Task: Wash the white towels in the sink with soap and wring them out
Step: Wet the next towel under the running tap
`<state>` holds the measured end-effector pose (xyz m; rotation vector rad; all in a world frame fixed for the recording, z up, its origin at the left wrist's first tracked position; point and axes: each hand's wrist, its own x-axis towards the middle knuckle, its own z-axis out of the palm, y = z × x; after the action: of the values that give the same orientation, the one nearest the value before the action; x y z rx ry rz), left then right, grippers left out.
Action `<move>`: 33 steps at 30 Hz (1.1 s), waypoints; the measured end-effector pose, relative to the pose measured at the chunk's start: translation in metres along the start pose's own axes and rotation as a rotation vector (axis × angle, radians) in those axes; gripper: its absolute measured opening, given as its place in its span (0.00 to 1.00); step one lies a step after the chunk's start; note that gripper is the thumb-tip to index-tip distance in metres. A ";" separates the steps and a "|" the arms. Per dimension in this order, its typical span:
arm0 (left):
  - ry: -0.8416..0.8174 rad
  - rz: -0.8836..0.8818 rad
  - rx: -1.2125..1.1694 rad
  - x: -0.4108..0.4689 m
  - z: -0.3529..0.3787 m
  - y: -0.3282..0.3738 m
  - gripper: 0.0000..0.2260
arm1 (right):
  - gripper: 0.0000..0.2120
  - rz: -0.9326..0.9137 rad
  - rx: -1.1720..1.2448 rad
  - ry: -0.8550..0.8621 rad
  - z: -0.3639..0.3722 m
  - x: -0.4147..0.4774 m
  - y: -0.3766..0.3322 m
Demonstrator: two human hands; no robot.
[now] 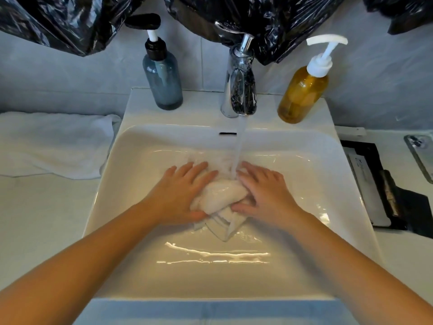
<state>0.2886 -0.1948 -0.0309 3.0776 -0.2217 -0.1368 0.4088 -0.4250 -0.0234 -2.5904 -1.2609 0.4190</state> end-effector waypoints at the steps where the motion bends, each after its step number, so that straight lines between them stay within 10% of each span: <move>1: 0.040 -0.017 -0.065 0.003 -0.003 0.000 0.32 | 0.31 -0.004 -0.045 0.028 0.005 0.004 -0.002; 5: 0.181 -0.239 -0.656 0.021 -0.038 0.006 0.20 | 0.12 0.106 0.410 0.206 -0.017 0.014 -0.001; 9: -0.094 -0.379 -1.171 0.051 -0.060 0.012 0.11 | 0.06 0.186 0.681 0.225 -0.056 0.018 0.017; 14: 0.096 -0.586 -0.696 0.061 -0.049 -0.010 0.12 | 0.16 0.424 0.694 0.214 -0.048 0.023 0.034; 19: 0.142 -0.278 -0.553 0.046 -0.014 0.021 0.26 | 0.34 0.249 0.117 0.156 -0.008 0.012 0.000; 26: 0.281 -0.437 -0.285 0.074 0.009 0.026 0.15 | 0.26 0.198 -0.044 0.364 0.001 0.031 0.001; 30: 0.452 -0.541 -0.441 0.074 -0.021 0.020 0.11 | 0.20 0.251 0.342 0.386 -0.016 0.027 0.002; 33: 0.602 -0.570 -1.064 0.061 -0.039 0.029 0.11 | 0.08 0.288 1.104 0.500 -0.031 0.017 -0.019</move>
<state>0.3487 -0.2302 0.0047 1.9097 0.5657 0.4812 0.4156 -0.4023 0.0091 -1.7166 -0.2958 0.3370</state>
